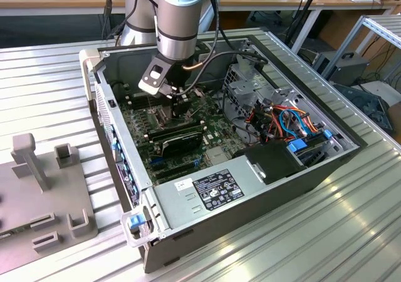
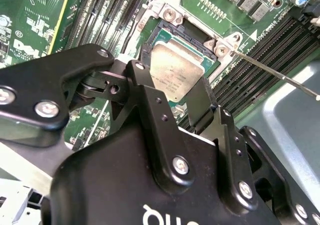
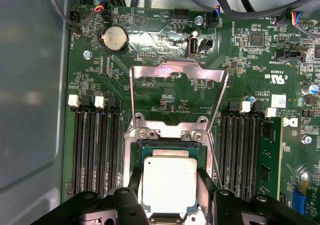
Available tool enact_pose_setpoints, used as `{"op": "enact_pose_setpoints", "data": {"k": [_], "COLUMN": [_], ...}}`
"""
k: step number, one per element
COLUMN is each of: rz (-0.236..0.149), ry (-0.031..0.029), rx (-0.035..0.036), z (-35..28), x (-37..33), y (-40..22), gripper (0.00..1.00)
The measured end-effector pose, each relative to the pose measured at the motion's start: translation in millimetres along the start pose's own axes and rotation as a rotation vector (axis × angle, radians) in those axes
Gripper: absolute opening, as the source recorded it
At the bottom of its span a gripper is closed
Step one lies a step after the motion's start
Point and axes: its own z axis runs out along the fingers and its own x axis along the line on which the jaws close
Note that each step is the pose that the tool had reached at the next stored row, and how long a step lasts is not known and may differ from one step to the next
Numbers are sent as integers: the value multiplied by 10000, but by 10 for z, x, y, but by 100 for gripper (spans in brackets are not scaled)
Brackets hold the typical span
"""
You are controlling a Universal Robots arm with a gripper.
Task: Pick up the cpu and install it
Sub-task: 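Place the cpu into insertion slot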
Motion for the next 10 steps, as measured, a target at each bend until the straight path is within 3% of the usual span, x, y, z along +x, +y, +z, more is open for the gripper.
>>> {"op": "enact_pose_setpoints", "data": {"k": [10], "rz": [-82], "ry": [6], "rx": [-3], "z": [9], "x": [0], "y": [0], "gripper": [53]}}
